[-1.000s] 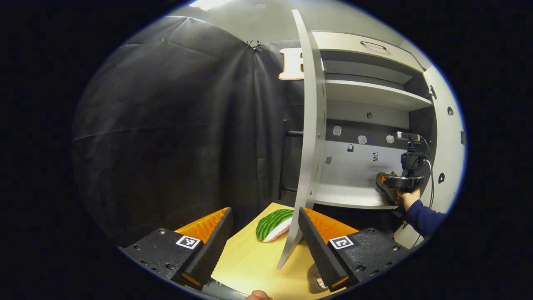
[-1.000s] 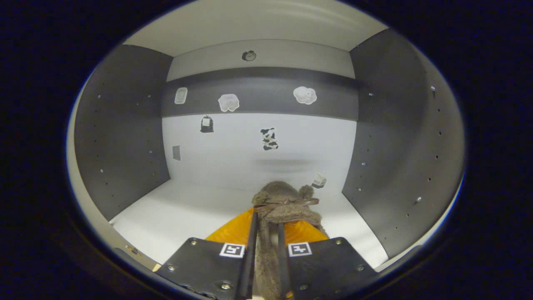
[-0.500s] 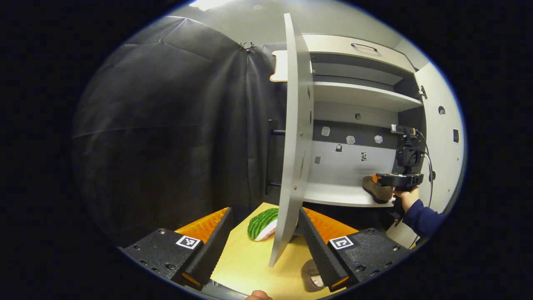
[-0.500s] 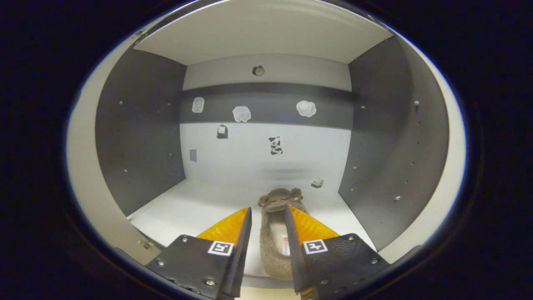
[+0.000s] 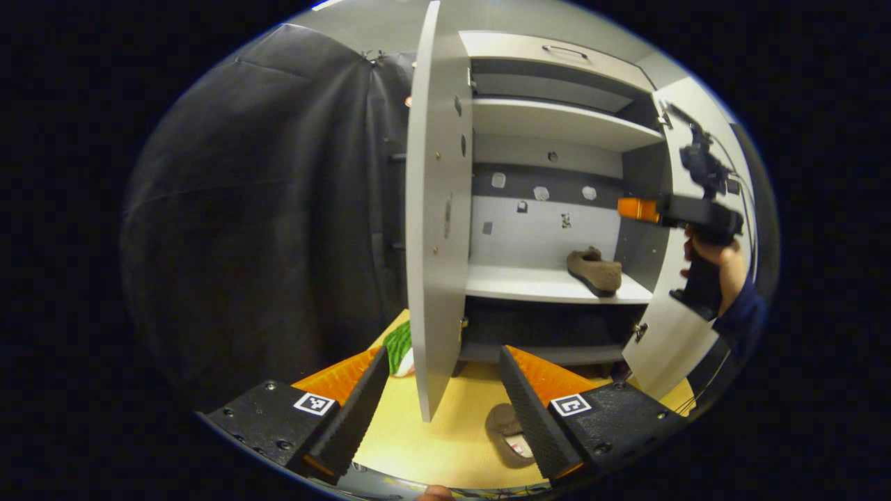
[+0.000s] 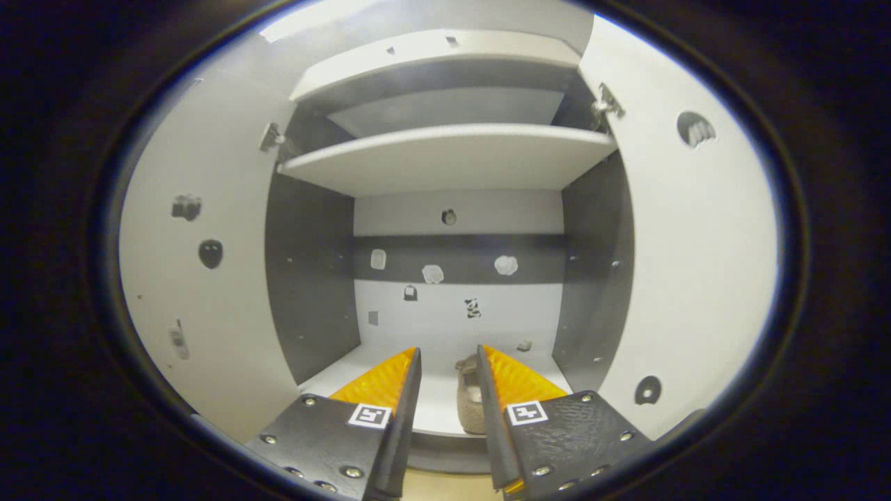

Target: Grab one shoe with the right hand and put it into the shoe cabinet, grab the other shoe with the left hand and put it into the shoe cabinet; then close the right door with the right hand and the left door with the left hand.

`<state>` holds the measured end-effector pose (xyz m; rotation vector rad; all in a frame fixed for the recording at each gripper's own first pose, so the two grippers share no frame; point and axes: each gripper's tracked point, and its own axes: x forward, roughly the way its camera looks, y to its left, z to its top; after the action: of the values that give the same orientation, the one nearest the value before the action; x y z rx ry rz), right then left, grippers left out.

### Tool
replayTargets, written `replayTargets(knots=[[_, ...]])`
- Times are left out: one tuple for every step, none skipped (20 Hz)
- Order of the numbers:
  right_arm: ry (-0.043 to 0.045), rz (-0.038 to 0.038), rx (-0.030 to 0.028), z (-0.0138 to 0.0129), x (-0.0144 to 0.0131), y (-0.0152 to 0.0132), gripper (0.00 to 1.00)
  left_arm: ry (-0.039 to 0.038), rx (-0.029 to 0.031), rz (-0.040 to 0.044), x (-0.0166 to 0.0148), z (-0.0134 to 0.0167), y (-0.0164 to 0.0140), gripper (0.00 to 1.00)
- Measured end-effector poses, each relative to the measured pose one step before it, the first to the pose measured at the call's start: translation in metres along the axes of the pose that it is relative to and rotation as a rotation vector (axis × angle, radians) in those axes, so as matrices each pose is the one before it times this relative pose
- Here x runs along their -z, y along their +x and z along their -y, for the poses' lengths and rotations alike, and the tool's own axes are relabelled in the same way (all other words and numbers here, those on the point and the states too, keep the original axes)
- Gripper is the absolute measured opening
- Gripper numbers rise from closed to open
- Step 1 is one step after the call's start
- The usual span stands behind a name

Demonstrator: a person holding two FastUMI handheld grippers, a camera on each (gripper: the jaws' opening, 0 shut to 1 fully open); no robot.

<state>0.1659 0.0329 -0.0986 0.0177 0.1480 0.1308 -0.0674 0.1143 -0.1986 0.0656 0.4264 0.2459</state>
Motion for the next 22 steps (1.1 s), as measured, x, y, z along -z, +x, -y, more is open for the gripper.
replayTargets(knots=[[-0.00859, 0.00841, -0.002, 0.00015, -0.00338, -0.01322, 0.43, 0.02266, 0.01512, -0.02541, 0.00958, 0.00381, 0.00447, 0.94], [-0.01442, 0.01095, 0.00247, 0.0011, -0.00493, -0.01426, 0.43, 0.01839, 0.01945, -0.01911, 0.00931, 0.00739, 0.00258, 0.94], [-0.01729, 0.01257, 0.00636, 0.00201, -0.00406, -0.01289, 0.43, 0.01758, 0.02545, -0.02081, 0.00879, 0.00876, 0.00483, 0.97], [-0.01519, 0.01093, 0.00549, 0.00245, -0.00473, -0.01223, 0.43, 0.01619, 0.03071, -0.02409, 0.01301, 0.01001, 0.00522, 0.97], [-0.01222, 0.00981, 0.00237, 0.00048, -0.00314, -0.01239, 0.43, 0.01005, 0.02834, -0.0288, 0.0103, 0.00999, 0.00643, 0.97], [-0.00643, 0.0095, 0.00677, 0.00157, -0.00455, -0.01082, 0.43, 0.00241, 0.03157, -0.03096, 0.0116, 0.01178, 0.00664, 0.97], [-0.00435, 0.01105, 0.00501, 0.00269, -0.00552, -0.01052, 0.43, -0.00226, 0.03178, -0.0335, 0.01496, 0.00868, 0.00697, 0.97], [-0.00179, 0.0098, 0.00791, 0.00294, -0.00576, -0.00974, 0.46, -0.00328, 0.03216, -0.03741, 0.01417, 0.00975, 0.0102, 0.97], [0.00206, 0.00848, 0.00525, 0.00205, -0.00531, -0.00859, 0.46, -0.00193, 0.0289, -0.0442, 0.01554, 0.00861, 0.01057, 0.98], [0.00796, 0.00901, 0.00543, 0.00267, -0.00529, -0.00796, 0.47, 0.00748, 0.03317, -0.05236, 0.01832, 0.00793, 0.01326, 0.97], [0.01191, 0.00812, 0.00905, 0.00323, -0.00457, -0.00621, 0.47, 0.01955, 0.02583, -0.06564, 0.0197, 0.00469, 0.01344, 0.98], [0.01041, 0.00496, 0.00971, 0.00426, -0.00341, -0.00691, 0.47, 0.01959, 0.01111, -0.06003, 0.01722, 0.00313, 0.01651, 0.98], [0.00458, 0.0047, 0.01363, 0.00547, -0.00224, -0.00491, 0.47, 0.0109, 0.01075, -0.04186, 0.01449, 0.00112, 0.01427, 0.98], [-0.00147, 0.00457, 0.01862, 0.00686, -0.00116, -0.0041, 0.47, 0.00717, 0.01333, -0.04375, 0.01263, 0.00224, 0.01209, 0.98], [-0.00269, 0.00416, 0.01859, 0.00737, -0.00067, -0.00442, 0.47, 0.00161, 0.0115, -0.0531, 0.01393, 0.00196, 0.0115, 0.98], [-0.00289, 0.00072, 0.01931, 0.00795, -0.00076, -0.0044, 0.47, -0.00902, 0.01284, -0.05638, 0.01442, 0.00123, 0.01251, 0.98], [-0.00185, 0.00065, 0.01924, 0.00762, -0.0003, -0.00413, 0.47, -0.01499, 0.01719, -0.05586, 0.01214, 0.00122, 0.01234, 0.98], [-0.00364, 0.00124, 0.01414, 0.00708, -0.00115, -0.00335, 0.48, -0.02283, 0.01015, -0.05155, 0.01115, 0.00087, 0.01335, 0.98], [-0.0059, 0.00446, 0.01715, 0.00722, -0.00095, -0.00232, 0.54, -0.01832, 0.00581, -0.03528, 0.0033, -0.00035, 0.00982, 0.97], [-0.01018, 0.00433, 0.01519, 0.00711, -0.00152, -0.00261, 0.57, -0.01358, -0.00273, -0.0274, -0.00328, -0.00283, -0.00005, 0.96], [-0.00951, 0.00305, 0.01536, 0.00612, -0.00046, -0.00161, 0.57, -0.00866, -0.00457, -0.02036, -0.00366, -0.00336, 0.00344, 0.96], [-0.00576, 0.00368, 0.01121, 0.00552, -0.00169, -0.00305, 0.57, -0.00686, -0.00561, -0.01613, -0.0037, -0.00061, 0.00203, 0.96]])
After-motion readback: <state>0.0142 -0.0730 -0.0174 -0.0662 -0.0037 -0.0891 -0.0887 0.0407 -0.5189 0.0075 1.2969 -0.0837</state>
